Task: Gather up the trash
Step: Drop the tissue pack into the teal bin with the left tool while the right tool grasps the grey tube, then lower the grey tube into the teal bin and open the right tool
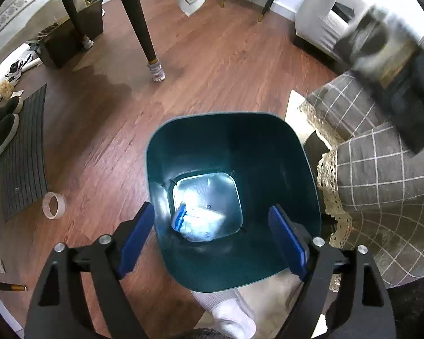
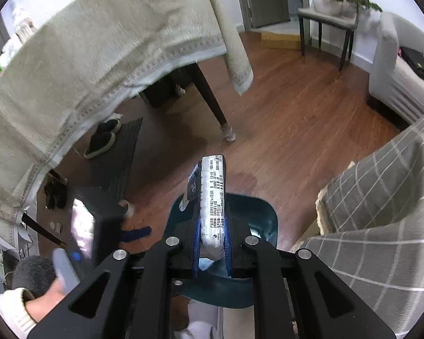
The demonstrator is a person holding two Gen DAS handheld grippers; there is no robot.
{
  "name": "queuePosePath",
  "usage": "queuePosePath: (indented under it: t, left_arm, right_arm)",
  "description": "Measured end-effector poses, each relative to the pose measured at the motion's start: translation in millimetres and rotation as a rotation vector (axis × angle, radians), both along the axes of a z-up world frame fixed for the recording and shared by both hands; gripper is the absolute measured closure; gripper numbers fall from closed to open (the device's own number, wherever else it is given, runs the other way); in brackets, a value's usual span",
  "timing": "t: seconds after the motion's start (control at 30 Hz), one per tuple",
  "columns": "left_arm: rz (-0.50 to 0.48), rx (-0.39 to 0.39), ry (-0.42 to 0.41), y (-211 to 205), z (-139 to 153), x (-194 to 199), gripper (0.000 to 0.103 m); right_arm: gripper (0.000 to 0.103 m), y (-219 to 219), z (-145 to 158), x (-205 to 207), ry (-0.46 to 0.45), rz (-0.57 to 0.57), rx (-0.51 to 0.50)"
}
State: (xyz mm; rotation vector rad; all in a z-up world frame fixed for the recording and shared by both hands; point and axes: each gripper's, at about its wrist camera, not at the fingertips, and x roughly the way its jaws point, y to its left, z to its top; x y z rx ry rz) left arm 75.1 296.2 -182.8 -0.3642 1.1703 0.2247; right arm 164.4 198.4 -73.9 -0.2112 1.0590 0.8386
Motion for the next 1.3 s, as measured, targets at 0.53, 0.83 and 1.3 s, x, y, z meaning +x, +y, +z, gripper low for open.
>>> queuePosePath:
  t: [0.53,0.83,1.3]
  left_arm:
    - [0.019,0.026,-0.267,5.7,96.9,-22.3,0.055]
    - [0.008,0.035,-0.39,-2.2,148.9,-39.6,0.061]
    - [-0.007,0.031,-0.518,-16.0,197.7,-53.6,0.061]
  right_arm:
    - [0.089,12.0,-70.5,1.0,0.092,0.02,-0.16]
    - [0.088,15.4,-107.4,-4.4,0.115,0.067,-0.257]
    - [0.045,3.3,-97.9,-13.1,0.086,0.105,-0.267]
